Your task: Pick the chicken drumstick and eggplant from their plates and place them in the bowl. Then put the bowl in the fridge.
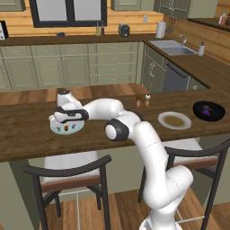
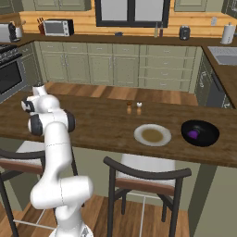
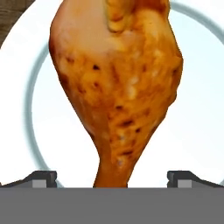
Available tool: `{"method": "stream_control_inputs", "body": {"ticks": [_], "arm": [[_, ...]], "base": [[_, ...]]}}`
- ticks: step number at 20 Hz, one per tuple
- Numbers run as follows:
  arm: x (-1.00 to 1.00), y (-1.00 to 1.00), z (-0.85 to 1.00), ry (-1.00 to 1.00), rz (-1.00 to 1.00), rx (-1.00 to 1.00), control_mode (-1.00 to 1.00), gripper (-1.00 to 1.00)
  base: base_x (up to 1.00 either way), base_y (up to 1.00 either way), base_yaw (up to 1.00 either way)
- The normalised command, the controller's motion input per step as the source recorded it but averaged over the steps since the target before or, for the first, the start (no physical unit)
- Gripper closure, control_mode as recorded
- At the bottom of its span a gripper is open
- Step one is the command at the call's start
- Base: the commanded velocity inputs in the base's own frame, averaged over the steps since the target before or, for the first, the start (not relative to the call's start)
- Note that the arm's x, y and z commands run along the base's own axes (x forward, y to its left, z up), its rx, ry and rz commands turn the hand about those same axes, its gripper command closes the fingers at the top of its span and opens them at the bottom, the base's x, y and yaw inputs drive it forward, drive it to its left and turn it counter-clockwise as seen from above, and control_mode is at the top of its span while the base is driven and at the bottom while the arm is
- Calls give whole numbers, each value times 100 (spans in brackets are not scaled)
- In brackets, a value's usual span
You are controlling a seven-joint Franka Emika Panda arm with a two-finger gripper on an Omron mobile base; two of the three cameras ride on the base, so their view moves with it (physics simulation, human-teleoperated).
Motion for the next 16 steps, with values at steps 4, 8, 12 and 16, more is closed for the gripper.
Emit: {"method": "stream_control_inputs", "body": {"ticks": [4,8,12,16], "arm": [[0,0,-19,0,0,0,-100,100],[-8,0,-34,0,0,1,-100,100],[-2,0,-32,-2,0,0,-100,100],[0,0,-32,-6,0,0,-100,100]], "base": [[0,0,0],[0,0,0],[0,0,0],[0,0,0]]}}
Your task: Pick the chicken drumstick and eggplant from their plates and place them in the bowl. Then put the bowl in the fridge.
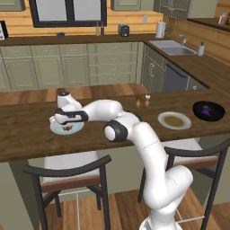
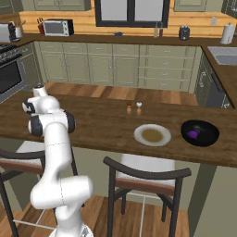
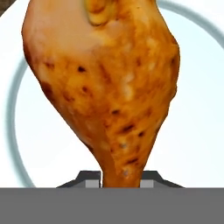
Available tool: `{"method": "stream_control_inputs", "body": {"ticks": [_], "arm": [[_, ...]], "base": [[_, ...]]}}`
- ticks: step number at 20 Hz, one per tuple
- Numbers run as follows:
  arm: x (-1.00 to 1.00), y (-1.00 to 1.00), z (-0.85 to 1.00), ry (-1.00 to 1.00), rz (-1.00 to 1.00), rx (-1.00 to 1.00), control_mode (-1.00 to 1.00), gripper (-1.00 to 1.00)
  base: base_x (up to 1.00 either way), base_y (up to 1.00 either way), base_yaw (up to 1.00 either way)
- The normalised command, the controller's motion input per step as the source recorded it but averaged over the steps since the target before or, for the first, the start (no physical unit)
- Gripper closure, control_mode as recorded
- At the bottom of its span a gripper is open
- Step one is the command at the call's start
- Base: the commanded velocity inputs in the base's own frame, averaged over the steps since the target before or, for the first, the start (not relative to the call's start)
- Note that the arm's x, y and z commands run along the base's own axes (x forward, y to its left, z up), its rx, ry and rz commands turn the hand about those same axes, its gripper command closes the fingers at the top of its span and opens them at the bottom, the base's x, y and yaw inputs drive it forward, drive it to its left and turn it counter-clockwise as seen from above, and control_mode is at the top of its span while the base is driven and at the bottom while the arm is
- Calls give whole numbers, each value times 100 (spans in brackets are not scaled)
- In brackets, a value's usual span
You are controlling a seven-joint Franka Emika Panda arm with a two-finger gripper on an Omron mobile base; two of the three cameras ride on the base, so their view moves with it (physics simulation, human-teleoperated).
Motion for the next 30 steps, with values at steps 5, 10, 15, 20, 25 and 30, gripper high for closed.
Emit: {"method": "stream_control_inputs", "body": {"ticks": [5,10,15,20,25,30], "arm": [[-55,-29,-1,-10,-1,0,-100,100],[-100,-74,30,-19,-13,0,-100,100],[-82,-100,36,-7,-19,0,-100,100],[-55,-100,65,-7,-22,3,-100,100],[-43,-100,56,0,-26,4,-100,100],[-41,-100,37,0,-30,1,-100,100]], "base": [[0,0,0],[0,0,0],[0,0,0],[0,0,0],[0,0,0],[0,0,0]]}}
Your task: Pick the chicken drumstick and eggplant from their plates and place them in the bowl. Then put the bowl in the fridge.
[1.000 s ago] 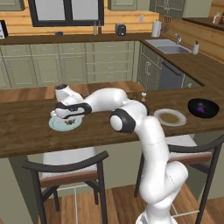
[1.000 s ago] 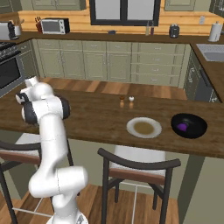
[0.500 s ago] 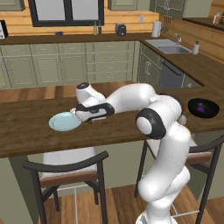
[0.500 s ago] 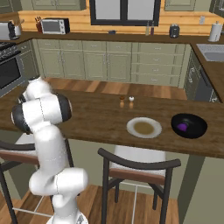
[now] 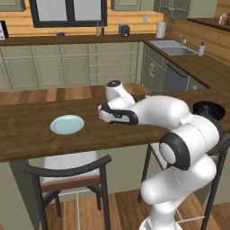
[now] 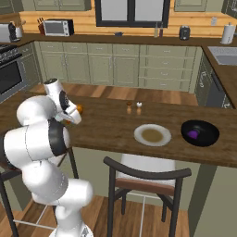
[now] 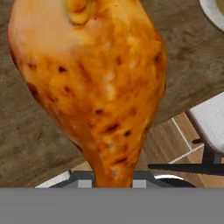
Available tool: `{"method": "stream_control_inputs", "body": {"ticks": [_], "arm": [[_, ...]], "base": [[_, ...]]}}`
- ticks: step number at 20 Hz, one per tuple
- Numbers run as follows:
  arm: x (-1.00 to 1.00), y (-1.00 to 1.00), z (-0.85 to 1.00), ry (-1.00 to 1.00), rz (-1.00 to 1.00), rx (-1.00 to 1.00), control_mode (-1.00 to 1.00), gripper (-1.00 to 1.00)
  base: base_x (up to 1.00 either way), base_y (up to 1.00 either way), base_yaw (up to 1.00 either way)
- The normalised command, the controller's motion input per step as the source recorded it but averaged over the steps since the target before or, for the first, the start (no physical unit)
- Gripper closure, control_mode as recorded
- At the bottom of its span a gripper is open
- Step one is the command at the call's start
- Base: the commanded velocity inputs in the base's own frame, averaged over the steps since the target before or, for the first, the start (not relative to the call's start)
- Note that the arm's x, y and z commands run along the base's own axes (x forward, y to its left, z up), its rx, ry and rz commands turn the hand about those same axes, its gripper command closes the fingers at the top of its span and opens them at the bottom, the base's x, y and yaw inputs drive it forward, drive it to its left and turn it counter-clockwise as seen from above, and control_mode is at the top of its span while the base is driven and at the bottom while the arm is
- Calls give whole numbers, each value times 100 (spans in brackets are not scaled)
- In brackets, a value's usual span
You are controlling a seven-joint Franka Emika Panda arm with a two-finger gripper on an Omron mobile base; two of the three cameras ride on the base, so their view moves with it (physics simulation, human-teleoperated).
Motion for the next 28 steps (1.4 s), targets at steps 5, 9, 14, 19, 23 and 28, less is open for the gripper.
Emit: {"method": "stream_control_inputs", "body": {"ticks": [5,9,14,19,23,28], "arm": [[-42,-100,38,0,-32,0,-100,100],[-22,-100,33,0,-35,0,-100,100],[-13,-100,19,0,-35,0,-100,100],[-8,-100,2,0,-37,0,-100,100],[-1,-100,9,0,-34,0,-100,100],[-2,-99,32,-11,-2,0,-100,100]], "base": [[0,0,0],[0,0,0],[0,0,0],[0,0,0],[0,0,0],[0,0,0]]}}
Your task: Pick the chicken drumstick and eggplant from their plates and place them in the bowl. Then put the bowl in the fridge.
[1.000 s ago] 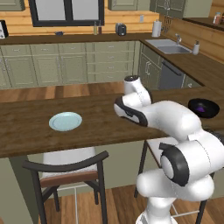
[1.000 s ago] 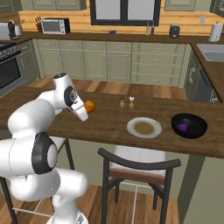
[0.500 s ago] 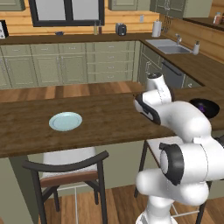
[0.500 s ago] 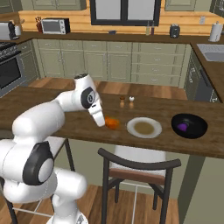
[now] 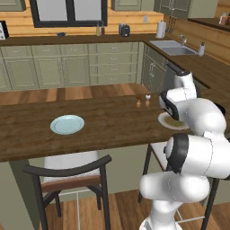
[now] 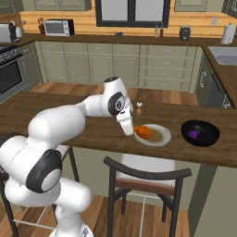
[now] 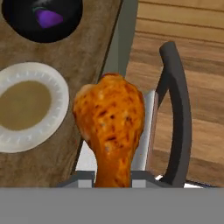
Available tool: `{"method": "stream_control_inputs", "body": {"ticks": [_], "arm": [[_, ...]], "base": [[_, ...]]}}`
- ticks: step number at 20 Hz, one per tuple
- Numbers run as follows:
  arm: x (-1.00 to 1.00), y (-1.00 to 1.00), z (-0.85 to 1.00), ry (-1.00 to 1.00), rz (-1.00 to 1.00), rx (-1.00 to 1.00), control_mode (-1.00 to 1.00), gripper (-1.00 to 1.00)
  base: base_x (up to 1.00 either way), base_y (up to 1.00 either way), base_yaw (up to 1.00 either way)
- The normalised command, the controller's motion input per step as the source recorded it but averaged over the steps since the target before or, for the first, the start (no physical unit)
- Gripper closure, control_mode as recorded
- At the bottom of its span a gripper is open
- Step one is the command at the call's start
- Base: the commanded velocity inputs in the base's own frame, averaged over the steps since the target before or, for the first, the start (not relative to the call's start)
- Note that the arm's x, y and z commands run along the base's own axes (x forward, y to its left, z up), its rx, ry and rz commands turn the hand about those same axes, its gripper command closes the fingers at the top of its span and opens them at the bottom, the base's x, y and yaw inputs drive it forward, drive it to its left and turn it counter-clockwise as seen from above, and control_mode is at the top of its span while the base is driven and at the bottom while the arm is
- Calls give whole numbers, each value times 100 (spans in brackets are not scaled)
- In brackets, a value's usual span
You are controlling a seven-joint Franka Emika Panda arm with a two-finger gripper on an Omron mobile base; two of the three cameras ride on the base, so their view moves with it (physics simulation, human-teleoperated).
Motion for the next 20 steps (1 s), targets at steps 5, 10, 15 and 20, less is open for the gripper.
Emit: {"method": "stream_control_inputs", "body": {"ticks": [5,10,15,20], "arm": [[-16,-100,16,-14,13,0,-100,100],[-48,-65,15,-16,15,-1,-100,100],[0,-42,12,-2,-1,0,-100,100],[30,-22,1,4,0,0,-100,100]], "base": [[0,0,0],[0,0,0],[0,0,0],[0,0,0]]}}
